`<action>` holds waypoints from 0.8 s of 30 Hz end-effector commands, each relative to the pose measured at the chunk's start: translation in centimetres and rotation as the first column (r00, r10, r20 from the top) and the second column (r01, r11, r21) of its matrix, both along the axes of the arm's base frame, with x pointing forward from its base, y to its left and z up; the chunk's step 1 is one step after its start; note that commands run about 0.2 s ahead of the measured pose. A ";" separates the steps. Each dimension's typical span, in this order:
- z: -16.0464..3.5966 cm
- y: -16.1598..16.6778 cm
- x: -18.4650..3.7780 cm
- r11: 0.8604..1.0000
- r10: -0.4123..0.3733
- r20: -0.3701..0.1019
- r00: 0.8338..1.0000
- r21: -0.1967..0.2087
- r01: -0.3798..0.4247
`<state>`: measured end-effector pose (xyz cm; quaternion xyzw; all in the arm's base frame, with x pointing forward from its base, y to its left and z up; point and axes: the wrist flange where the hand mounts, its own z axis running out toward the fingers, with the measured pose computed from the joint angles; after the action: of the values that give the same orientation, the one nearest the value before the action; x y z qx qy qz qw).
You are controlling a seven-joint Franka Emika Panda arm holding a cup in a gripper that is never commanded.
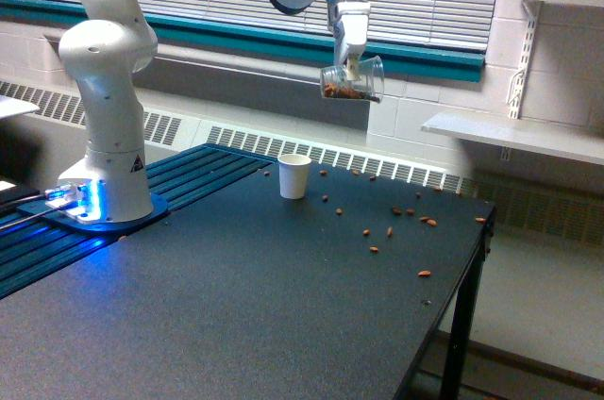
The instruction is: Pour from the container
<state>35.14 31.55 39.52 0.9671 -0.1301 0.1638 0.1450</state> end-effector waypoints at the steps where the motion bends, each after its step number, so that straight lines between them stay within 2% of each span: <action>1: 0.2 0.4 -1.7 0.996 -0.087 0.027 0.996 0.004 0.087; 10: -0.3 1.5 -3.1 0.990 -0.141 0.026 0.990 0.030 0.140; 15: -1.3 2.3 -4.0 0.986 -0.163 0.014 0.987 0.026 0.162; 24: -1.7 3.2 -5.6 0.976 -0.218 0.013 0.976 0.034 0.217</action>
<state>30.73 34.19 37.99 0.9564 -0.2032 0.1502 0.1462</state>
